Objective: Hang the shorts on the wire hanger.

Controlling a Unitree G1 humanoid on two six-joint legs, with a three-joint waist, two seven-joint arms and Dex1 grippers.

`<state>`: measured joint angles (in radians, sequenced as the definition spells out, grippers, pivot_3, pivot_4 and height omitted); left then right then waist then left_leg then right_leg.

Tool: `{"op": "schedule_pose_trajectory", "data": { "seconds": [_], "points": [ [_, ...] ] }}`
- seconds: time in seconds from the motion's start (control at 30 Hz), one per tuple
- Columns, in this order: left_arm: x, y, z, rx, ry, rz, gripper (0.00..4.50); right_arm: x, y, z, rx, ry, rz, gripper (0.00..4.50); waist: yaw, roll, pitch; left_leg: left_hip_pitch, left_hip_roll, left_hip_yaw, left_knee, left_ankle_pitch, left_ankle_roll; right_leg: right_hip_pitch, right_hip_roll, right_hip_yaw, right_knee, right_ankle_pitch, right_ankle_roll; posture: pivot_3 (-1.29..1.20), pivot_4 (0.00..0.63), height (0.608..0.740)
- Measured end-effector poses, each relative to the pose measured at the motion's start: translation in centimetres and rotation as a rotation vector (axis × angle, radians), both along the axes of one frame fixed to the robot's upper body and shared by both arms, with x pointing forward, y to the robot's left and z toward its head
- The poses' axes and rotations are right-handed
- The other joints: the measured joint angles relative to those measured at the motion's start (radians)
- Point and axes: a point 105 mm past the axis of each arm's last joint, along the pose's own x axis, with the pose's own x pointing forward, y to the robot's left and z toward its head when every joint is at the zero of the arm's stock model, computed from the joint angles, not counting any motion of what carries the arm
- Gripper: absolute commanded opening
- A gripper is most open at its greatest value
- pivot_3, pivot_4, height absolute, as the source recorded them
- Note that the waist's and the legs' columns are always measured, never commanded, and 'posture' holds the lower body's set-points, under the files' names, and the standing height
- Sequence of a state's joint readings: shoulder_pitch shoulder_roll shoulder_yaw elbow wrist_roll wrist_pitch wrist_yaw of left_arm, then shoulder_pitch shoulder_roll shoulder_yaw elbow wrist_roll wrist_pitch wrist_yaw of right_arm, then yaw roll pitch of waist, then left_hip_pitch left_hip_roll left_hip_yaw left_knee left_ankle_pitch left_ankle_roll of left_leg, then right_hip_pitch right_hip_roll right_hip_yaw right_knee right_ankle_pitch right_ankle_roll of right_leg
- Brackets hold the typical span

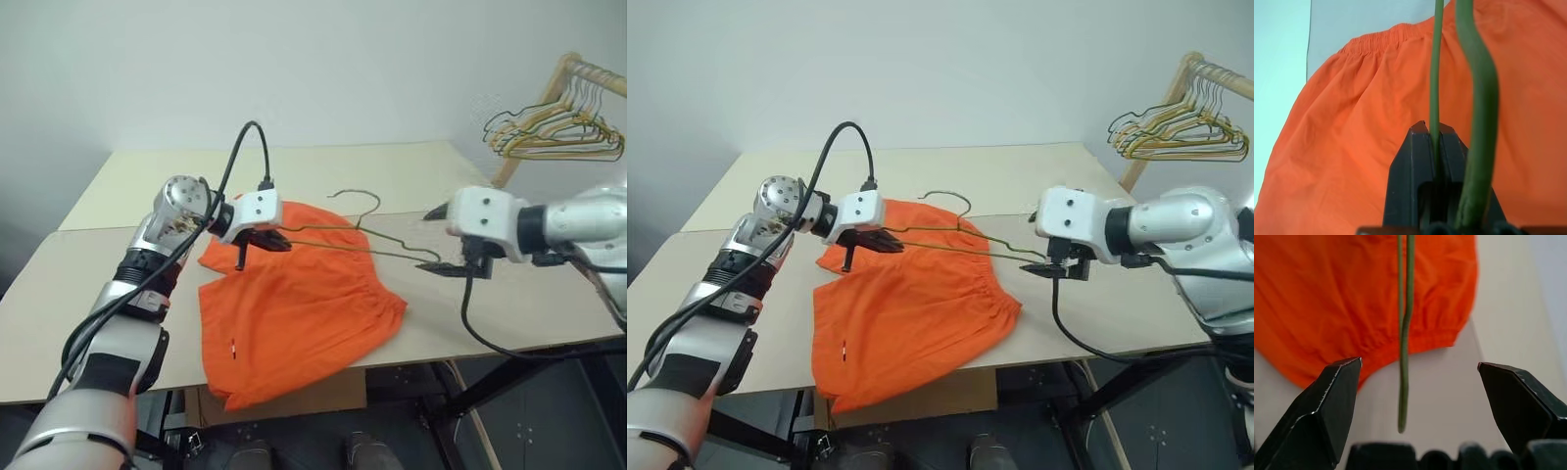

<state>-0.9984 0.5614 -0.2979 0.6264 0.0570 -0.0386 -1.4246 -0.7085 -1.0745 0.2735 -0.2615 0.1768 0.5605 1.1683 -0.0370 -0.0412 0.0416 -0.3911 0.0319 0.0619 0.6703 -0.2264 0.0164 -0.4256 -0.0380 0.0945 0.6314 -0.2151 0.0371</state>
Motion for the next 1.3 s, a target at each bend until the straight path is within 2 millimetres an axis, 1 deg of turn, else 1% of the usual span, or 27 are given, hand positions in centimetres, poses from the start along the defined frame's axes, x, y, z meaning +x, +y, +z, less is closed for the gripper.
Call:
{"op": "schedule_pose_trajectory", "data": {
  "seconds": [0.07, 0.13, 0.2, 0.23, 0.3, 0.33, 0.53, 0.63, 0.77, 0.83, 0.87, 0.93, 1.0, 1.13, 1.23, 1.27, 1.3],
  "points": [
    [-0.2, -0.2, 0.1, -0.004, -0.001, -0.017, 0.0, 0.4, 0.3, -1.0, -0.017, 0.065, -0.009, 4.43, 0.004, 0.0, 0.0, -0.001, 0.0, 0.0, 0.0, 0.0, 0.0, -0.001, 0.0, 0.0, 0.0, 0.0, 0.001, 0.07, 0.0, 0.74],
    [-0.3, -0.3, 0.2, -0.005, -0.002, -0.026, 0.0, 0.9, 0.4, -1.8, -0.031, 0.11, -0.025, 4.06, 0.009, 0.0, 0.0, -0.002, 0.0, 0.0, 0.0, 0.0, 0.0, -0.002, 0.0, 0.0, 0.0, 0.003, 0.006, 0.08, 0.0, 0.74],
    [-0.4, -0.3, 0.2, -0.007, 0.001, -0.03, 0.0, 1.4, 0.6, -2.2, -0.04, 0.131, -0.044, 3.56, 0.016, 0.0, 0.0, -0.004, 0.0, 0.0, 0.0, 0.0, 0.0, -0.004, 0.0, 0.0, 0.001, 0.003, 0.006, 0.08, 0.0, 0.74],
    [-0.4, -0.3, 0.2, -0.008, 0.002, -0.031, 0.0, 1.6, 0.6, -2.3, -0.045, 0.143, -0.049, 3.15, 0.02, 0.0, 0.0, -0.006, 0.0, 0.0, 0.0, 0.0, 0.0, -0.006, 0.0, 0.0, 0.001, 0.004, 0.005, 0.08, 0.0, 0.74],
    [-0.6, -0.3, 0.0, -0.007, 0.004, -0.034, 0.0, 1.6, 0.6, -2.2, -0.053, 0.151, -0.05, 2.4, 0.028, 0.0, 0.0, -0.014, 0.0, -0.001, 0.004, 0.0, 0.001, -0.014, 0.0, 0.0, 0.005, 0.007, 0.0, 0.08, 0.0, 0.74],
    [-0.7, -0.2, -0.2, -0.006, 0.009, -0.035, 0.0, 1.6, 0.6, -2.2, -0.058, 0.156, -0.049, 2.01, 0.034, 0.0, 0.0, -0.017, -0.001, -0.001, 0.008, -0.002, 0.002, -0.017, 0.0, 0.0, 0.01, 0.007, 0.0, 0.08, 0.0, 0.74],
    [-0.7, 0.1, -0.2, -0.003, 0.005, -0.023, 0.0, 1.3, 0.7, -2.1, -0.066, 0.171, -0.039, 0.02, 0.052, 0.0, 0.0, -0.017, 0.0, -0.001, 0.011, -0.002, 0.002, -0.016, 0.0, -0.001, 0.011, 0.005, 0.002, 0.08, 0.0, 0.74],
    [-0.7, 0.2, -0.2, -0.003, 0.005, -0.024, 0.0, 0.7, 0.7, -2.3, -0.067, 0.178, -0.02, 0.02, 0.057, 0.0, 0.0, -0.016, 0.0, -0.001, 0.013, -0.002, 0.002, -0.015, 0.0, -0.001, 0.012, 0.004, 0.004, 0.08, 0.0, 0.74],
    [-0.7, -0.1, -0.2, -0.007, 0.001, -0.037, 0.0, 0.4, 0.5, -2.6, -0.048, 0.189, -0.04, 0.02, 0.056, 0.0, 0.0, -0.016, 0.0, -0.001, 0.013, -0.002, 0.002, -0.015, 0.0, -0.001, 0.012, 0.004, 0.004, 0.07, 0.0, 0.74],
    [-0.9, -0.2, -0.1, -0.015, -0.008, -0.058, 0.55, 0.2, 0.3, -2.7, -0.031, 0.2, -0.06, 0.0, 0.056, 0.0, 0.0, -0.016, 0.0, -0.001, 0.013, -0.002, 0.002, -0.016, 0.0, -0.001, 0.013, 0.004, 0.004, 0.07, 0.0, 0.74],
    [-1.0, -0.4, 0.1, -0.037, -0.014, -0.078, 0.72, 0.0, 0.0, -2.8, -0.017, 0.214, -0.077, 0.0, 0.056, 0.0, 0.0, -0.016, 0.0, -0.001, 0.013, -0.002, 0.002, -0.016, 0.0, -0.001, 0.013, 0.004, 0.003, 0.07, 0.0, 0.74],
    [-1.1, -0.3, 0.7, -0.087, -0.012, -0.094, 1.32, -0.5, -0.7, -3.1, 0.012, 0.252, -0.121, 0.0, 0.055, 0.0, 0.0, -0.016, 0.0, -0.001, 0.013, -0.002, 0.002, -0.016, 0.0, -0.001, 0.013, 0.004, 0.003, 0.07, 0.0, 0.74],
    [-1.0, 0.0, 1.1, -0.124, -0.004, -0.086, 2.03, -1.2, -1.4, -3.4, 0.046, 0.294, -0.161, 0.0, 0.056, 0.0, 0.0, -0.016, 0.0, -0.001, 0.013, -0.002, 0.002, -0.015, 0.0, -0.001, 0.013, 0.004, 0.003, 0.07, 0.0, 0.74],
    [-0.3, 1.3, 1.8, -0.2, -0.002, -0.008, 3.28, -2.9, -4.1, -4.8, 0.116, 0.419, -0.321, 0.0, 0.058, 0.0, 0.0, -0.016, 0.0, -0.001, 0.014, -0.002, 0.002, -0.015, 0.0, -0.001, 0.012, 0.004, 0.004, 0.08, 0.0, 0.74],
    [0.1, 2.1, 2.9, -0.281, 0.007, 0.05, 4.32, -3.9, -6.3, -6.4, 0.187, 0.526, -0.477, 0.0, 0.06, 0.0, 0.0, -0.015, 0.0, -0.001, 0.015, -0.002, 0.002, -0.014, 0.0, -0.001, 0.013, 0.004, 0.004, 0.08, 0.0, 0.74],
    [0.1, 2.2, 3.3, -0.32, 0.013, 0.063, 4.45, -4.3, -7.3, -7.0, 0.226, 0.573, -0.546, 0.0, 0.06, 0.0, 0.0, -0.015, 0.0, -0.001, 0.015, -0.002, 0.002, -0.014, 0.0, -0.001, 0.013, 0.004, 0.005, 0.09, 0.0, 0.74],
    [-0.1, 2.1, 3.7, -0.355, 0.01, 0.064, 4.45, -4.6, -8.1, -7.5, 0.255, 0.612, -0.604, 0.0, 0.06, 0.0, 0.0, -0.015, 0.0, -0.001, 0.015, -0.002, 0.002, -0.013, 0.0, -0.001, 0.013, 0.004, 0.005, 0.09, 0.0, 0.74]
  ]
}}
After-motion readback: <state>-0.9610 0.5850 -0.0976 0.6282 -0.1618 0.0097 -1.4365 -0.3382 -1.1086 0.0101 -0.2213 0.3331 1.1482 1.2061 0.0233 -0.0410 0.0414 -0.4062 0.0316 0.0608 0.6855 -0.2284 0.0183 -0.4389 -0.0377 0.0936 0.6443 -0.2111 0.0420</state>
